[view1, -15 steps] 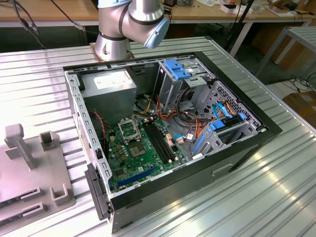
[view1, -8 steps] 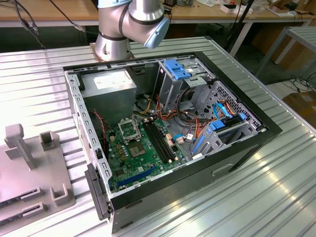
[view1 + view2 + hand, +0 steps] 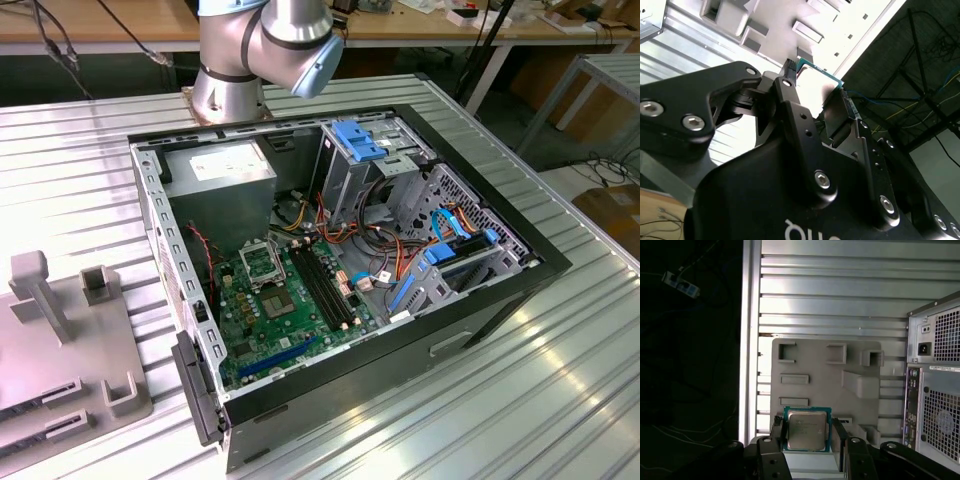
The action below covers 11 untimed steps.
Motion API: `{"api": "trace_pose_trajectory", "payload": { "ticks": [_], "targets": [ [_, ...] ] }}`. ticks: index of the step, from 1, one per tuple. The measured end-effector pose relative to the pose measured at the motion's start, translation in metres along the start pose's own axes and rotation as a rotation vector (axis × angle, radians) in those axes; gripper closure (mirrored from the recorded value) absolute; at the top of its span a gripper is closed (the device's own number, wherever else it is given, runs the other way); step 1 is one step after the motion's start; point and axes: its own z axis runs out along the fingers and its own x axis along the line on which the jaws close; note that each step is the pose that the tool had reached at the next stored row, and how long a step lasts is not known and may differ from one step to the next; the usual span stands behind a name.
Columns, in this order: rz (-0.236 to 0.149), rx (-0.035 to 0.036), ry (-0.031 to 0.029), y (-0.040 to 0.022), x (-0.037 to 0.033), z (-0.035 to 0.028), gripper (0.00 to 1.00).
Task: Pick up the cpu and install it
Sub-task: 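Pick up the cpu and move it towards the insertion slot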
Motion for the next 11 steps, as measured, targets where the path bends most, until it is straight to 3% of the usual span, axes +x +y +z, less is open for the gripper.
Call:
{"api": "trace_pose_trajectory", "payload": {
  "ticks": [11],
  "targets": [
    [0.0,0.0,0.0,-0.0002,-0.0053,0.0,0.53]
  ]
}}
